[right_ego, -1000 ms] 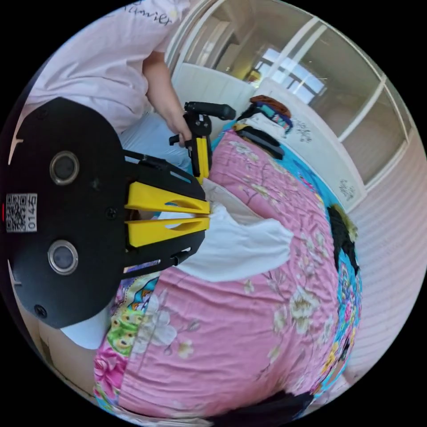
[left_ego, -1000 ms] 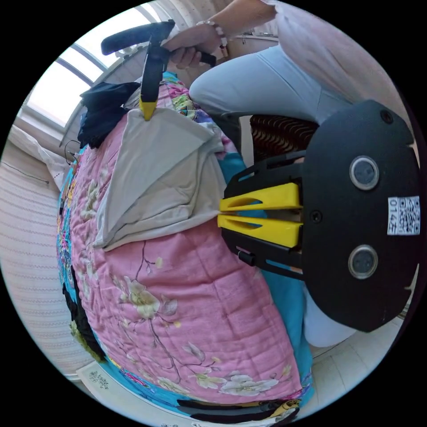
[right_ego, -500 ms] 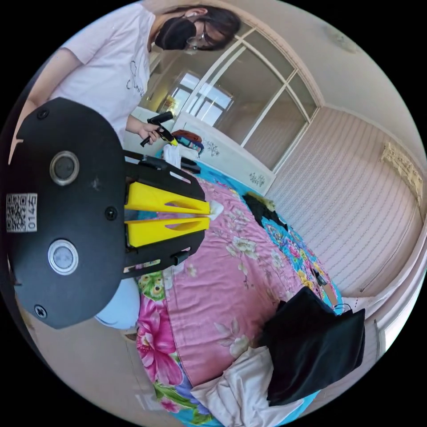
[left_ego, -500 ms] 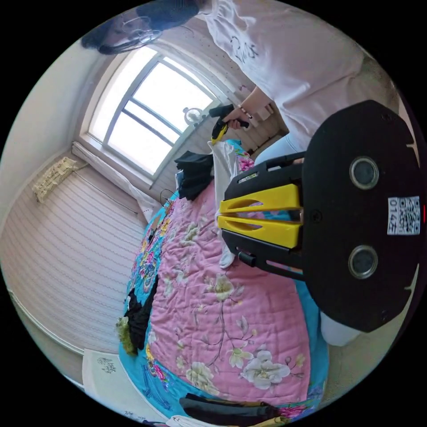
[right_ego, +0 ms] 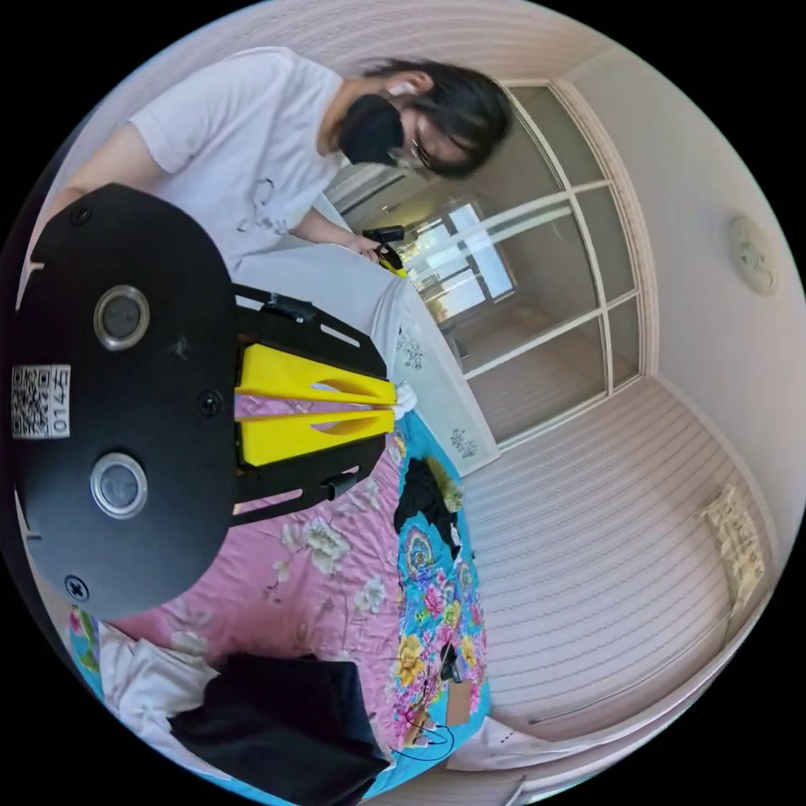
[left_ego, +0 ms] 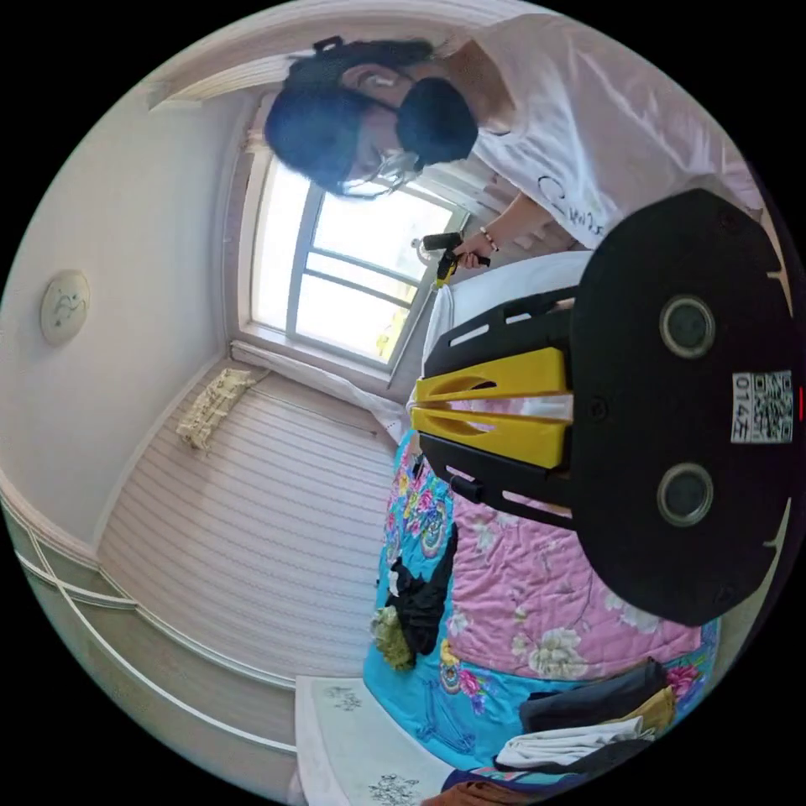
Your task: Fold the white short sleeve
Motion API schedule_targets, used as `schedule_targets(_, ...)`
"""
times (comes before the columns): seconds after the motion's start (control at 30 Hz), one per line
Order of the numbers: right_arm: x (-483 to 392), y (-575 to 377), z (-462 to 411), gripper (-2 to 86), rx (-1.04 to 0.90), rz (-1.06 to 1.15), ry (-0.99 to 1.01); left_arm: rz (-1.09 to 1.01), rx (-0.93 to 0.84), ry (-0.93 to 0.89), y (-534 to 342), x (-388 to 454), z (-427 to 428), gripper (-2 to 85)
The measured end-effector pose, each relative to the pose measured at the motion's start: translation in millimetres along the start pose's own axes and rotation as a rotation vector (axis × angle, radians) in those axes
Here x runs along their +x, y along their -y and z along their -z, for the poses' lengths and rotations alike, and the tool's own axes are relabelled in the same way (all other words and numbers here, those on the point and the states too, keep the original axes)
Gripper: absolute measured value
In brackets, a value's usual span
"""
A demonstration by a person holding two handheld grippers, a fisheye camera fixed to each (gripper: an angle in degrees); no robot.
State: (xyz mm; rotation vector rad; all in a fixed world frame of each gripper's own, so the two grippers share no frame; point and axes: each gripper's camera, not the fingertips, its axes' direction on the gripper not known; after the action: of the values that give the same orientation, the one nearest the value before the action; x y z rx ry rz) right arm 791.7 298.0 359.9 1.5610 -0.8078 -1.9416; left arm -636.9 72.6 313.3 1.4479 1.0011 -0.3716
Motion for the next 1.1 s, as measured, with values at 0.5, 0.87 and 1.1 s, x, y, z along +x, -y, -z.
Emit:
schedule_targets(0.5, 7.9, 262.7, -59.4, 0.3, 0.227, 0.154, -0.201, -0.001, 0.083, 0.176, 213.8, -97.0, -82.2, -1.0)
schedule_targets(0.87, 172.7, -78.0, -202.5, 0.3, -0.181, -0.303, -0.114, 0.263, -0.407, 0.271, -79.8, -194.1, -143.2, -1.0)
schedule_targets(1.1, 206.0, -227.8, -229.5, 0.4, -0.331, -0.554, -0.08, 0.515, -0.566, 0.289, -209.9, -223.3, -144.2, -1.0)
